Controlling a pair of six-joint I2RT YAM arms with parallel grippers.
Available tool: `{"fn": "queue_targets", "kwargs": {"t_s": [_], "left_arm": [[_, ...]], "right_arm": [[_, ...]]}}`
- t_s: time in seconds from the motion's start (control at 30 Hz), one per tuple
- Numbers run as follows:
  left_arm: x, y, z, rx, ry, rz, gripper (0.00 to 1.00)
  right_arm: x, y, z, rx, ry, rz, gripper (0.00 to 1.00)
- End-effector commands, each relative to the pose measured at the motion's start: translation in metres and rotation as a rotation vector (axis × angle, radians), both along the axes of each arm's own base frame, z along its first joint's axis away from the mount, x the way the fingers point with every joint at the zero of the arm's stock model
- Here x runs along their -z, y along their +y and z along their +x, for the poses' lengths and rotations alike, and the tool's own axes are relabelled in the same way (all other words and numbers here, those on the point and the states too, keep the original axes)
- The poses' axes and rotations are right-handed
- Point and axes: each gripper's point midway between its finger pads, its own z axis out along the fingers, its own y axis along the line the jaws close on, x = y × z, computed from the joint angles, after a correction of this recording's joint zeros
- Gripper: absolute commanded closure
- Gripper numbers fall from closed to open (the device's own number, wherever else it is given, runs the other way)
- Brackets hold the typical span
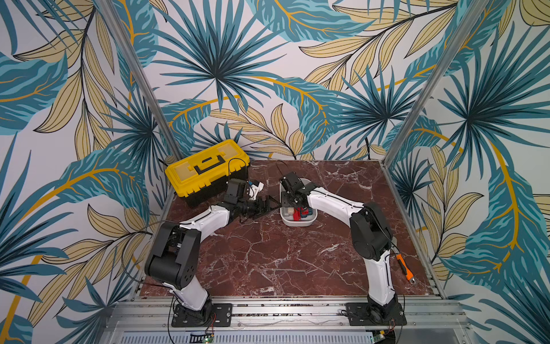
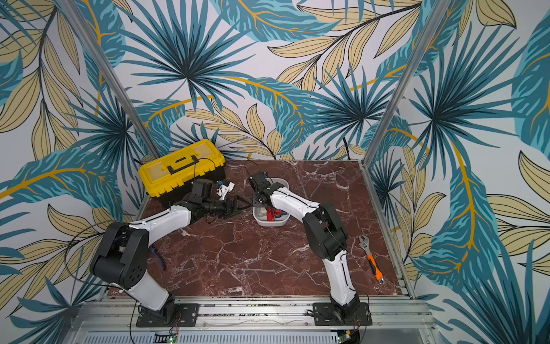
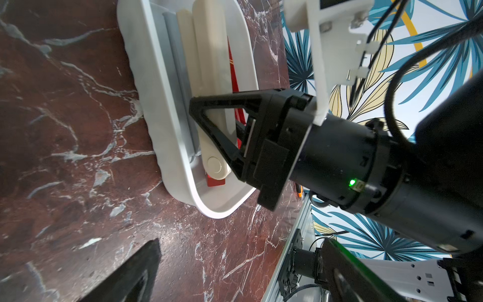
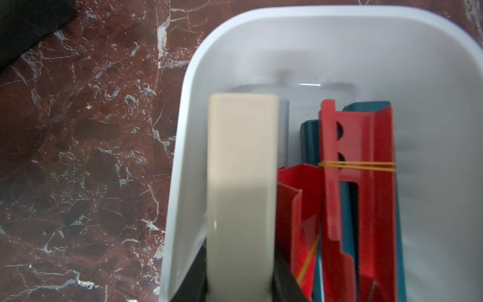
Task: Put the pruning pliers into the storage box
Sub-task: Place the pruning pliers in the storage box.
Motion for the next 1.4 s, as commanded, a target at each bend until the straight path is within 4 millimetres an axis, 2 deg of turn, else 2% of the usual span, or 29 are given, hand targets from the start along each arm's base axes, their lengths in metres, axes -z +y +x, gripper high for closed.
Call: {"fn": "queue_targets", "kwargs": {"t_s": [0.0,0.27,0.57,0.67,0.77,1.17,1.37], "left_arm": [[0.001,0.002,0.000,0.001,-0.007,-0.012,0.00],[0.001,0.001,0.000,0.002,-0.004,-0.015,0.00],[0.001,0.001,0.001,0.001,-0.003,-0.017,0.00],[0.000,0.001,0.000,0.002,-0.003,-0.018,0.00],[0.000,0.001,0.000,0.004,-0.002,-0.018,0.00],[0.001,0.002,-0.001,0.000,0.001,-0.016,0.00],[0.001,0.002,-0.002,-0.002,0.000,-0.016,0.00]], "right_arm": [[0.019,0.001,0.002,0.012,0.028,-0.014,1.00],[0.028,0.008,0.006,0.003,0.049,-0.004,1.00],[0.030,0.004,0.004,0.009,0.051,-0.013,1.00],[0.028,0.003,0.004,0.013,0.047,-0.014,0.79],[0.025,0.002,0.004,0.014,0.044,-0.015,0.69],[0.011,0.002,0.004,0.004,0.022,-0.012,0.58],[-0.003,-0.001,0.004,0.004,-0.001,-0.020,0.57]]}}
